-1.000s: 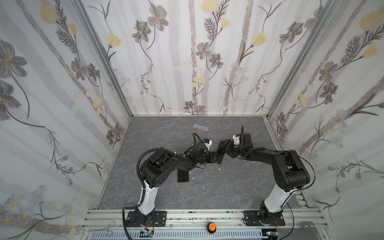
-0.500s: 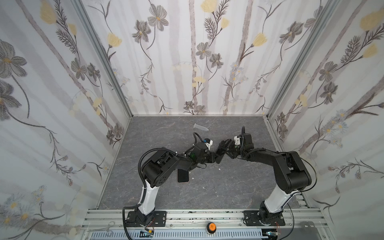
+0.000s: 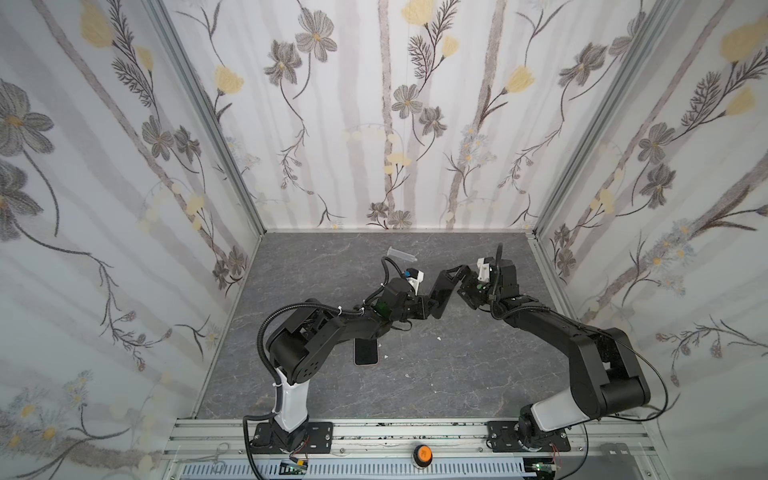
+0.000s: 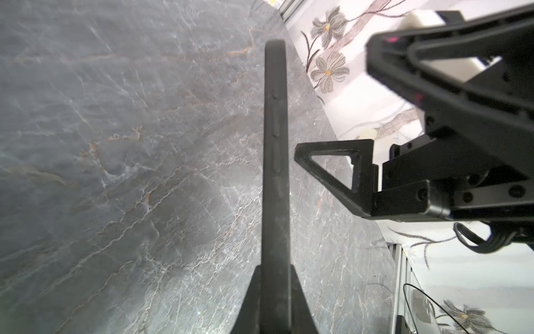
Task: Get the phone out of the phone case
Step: 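Open the right gripper and draw it back while the left gripper holds the phone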
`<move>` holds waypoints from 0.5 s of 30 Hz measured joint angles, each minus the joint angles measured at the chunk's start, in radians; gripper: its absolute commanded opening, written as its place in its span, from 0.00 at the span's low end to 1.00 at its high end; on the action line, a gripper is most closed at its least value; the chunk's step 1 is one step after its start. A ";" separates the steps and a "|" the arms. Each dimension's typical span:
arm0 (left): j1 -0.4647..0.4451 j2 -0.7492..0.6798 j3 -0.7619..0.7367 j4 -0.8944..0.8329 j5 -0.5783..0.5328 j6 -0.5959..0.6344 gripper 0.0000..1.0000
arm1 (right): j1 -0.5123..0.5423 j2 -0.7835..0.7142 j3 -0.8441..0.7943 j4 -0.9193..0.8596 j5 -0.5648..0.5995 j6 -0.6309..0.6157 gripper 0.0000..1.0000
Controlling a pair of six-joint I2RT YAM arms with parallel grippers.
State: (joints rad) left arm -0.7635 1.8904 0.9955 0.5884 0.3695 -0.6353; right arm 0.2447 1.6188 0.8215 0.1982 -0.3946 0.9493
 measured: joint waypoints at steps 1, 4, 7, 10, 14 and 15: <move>0.000 -0.013 0.009 -0.014 0.000 0.001 0.00 | 0.000 -0.044 0.001 -0.014 0.025 -0.026 1.00; 0.000 -0.050 0.034 -0.069 -0.002 0.018 0.00 | 0.000 -0.160 0.003 -0.021 0.107 -0.109 1.00; 0.000 -0.105 0.058 -0.132 -0.021 0.055 0.00 | 0.000 -0.253 -0.011 0.011 0.175 -0.201 1.00; 0.000 -0.166 0.069 -0.177 -0.068 0.085 0.00 | 0.000 -0.307 -0.020 0.029 0.227 -0.289 1.00; 0.000 -0.228 0.070 -0.217 -0.135 0.122 0.00 | 0.000 -0.347 0.002 0.037 0.244 -0.399 1.00; 0.000 -0.244 0.066 -0.224 -0.151 0.137 0.00 | 0.000 -0.356 0.010 0.036 0.243 -0.431 1.00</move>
State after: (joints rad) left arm -0.7631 1.6463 1.0615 0.3649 0.2180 -0.4984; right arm 0.2451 1.2625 0.8314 0.2344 -0.1516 0.5182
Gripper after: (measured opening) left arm 0.099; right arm 0.996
